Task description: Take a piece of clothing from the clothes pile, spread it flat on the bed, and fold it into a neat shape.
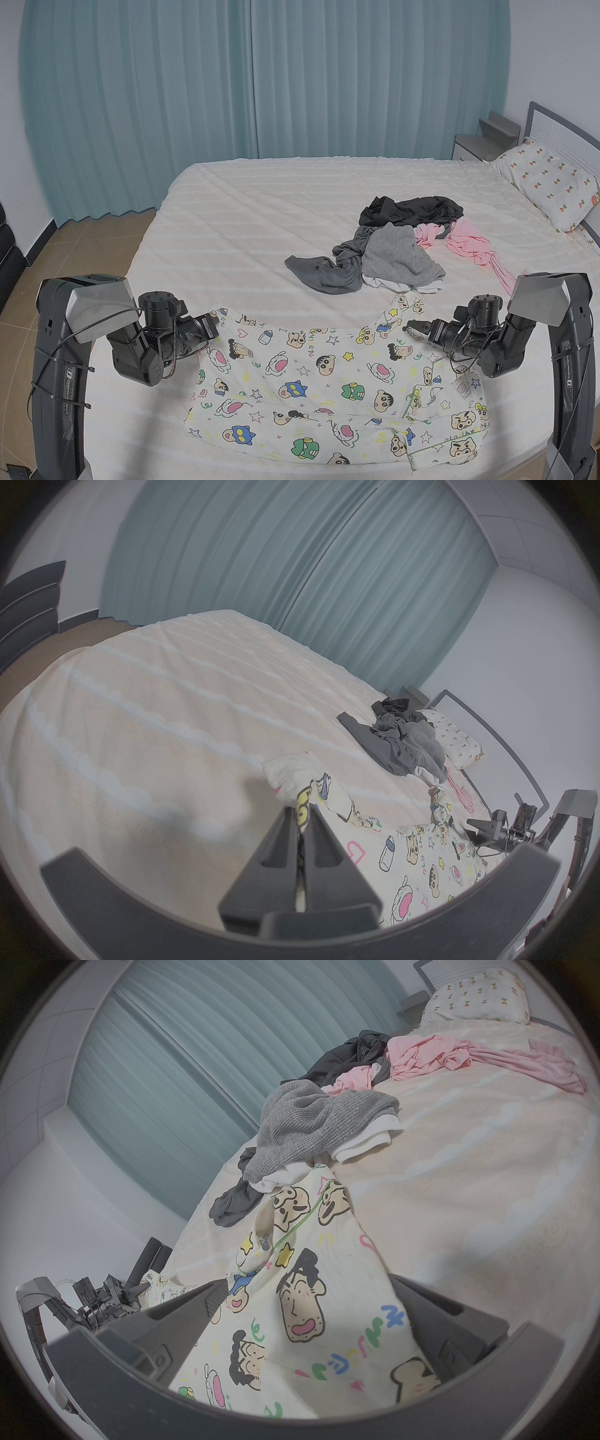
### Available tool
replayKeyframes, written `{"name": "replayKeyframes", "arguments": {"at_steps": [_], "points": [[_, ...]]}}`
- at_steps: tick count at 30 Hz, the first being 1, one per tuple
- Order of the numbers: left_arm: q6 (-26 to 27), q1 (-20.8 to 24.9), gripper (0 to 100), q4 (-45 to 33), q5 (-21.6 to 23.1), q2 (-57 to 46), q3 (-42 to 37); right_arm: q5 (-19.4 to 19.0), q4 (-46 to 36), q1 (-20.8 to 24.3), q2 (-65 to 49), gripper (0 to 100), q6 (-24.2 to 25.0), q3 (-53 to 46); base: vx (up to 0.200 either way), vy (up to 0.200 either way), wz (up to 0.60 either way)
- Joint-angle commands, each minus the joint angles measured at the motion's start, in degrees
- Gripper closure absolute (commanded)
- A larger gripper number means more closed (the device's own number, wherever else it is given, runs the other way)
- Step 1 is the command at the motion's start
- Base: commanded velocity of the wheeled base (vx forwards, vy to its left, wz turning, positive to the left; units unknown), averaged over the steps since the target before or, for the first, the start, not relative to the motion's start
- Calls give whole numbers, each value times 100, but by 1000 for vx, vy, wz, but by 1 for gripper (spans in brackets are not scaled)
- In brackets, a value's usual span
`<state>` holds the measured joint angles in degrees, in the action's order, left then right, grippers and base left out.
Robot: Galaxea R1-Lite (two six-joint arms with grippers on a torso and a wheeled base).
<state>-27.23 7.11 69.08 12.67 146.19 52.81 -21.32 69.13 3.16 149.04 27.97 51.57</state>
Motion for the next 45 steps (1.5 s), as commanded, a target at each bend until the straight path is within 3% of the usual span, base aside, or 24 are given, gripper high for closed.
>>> {"name": "replayKeyframes", "arguments": {"at_steps": [1,13,31,41,42,45], "points": [[-1,1,100,0,-1,6,1,-4,12,-8,11,100,-2,11,0,0,0],[16,1,100,343,-1,6,-69,-21,109,-219,-42,100,16,-112,0,0,0],[16,19,100,844,-19,-29,-218,-320,1463,-316,-209,100,288,-850,0,0,0],[16,10,100,844,-10,15,-227,-382,1278,-316,-244,100,280,-850,0,0,0],[25,19,100,844,-10,15,-227,-382,1155,-289,-253,0,280,-832,0,0,0],[16,19,100,852,-10,15,-236,-399,1023,-263,-244,0,271,-788,0,0,0]]}}
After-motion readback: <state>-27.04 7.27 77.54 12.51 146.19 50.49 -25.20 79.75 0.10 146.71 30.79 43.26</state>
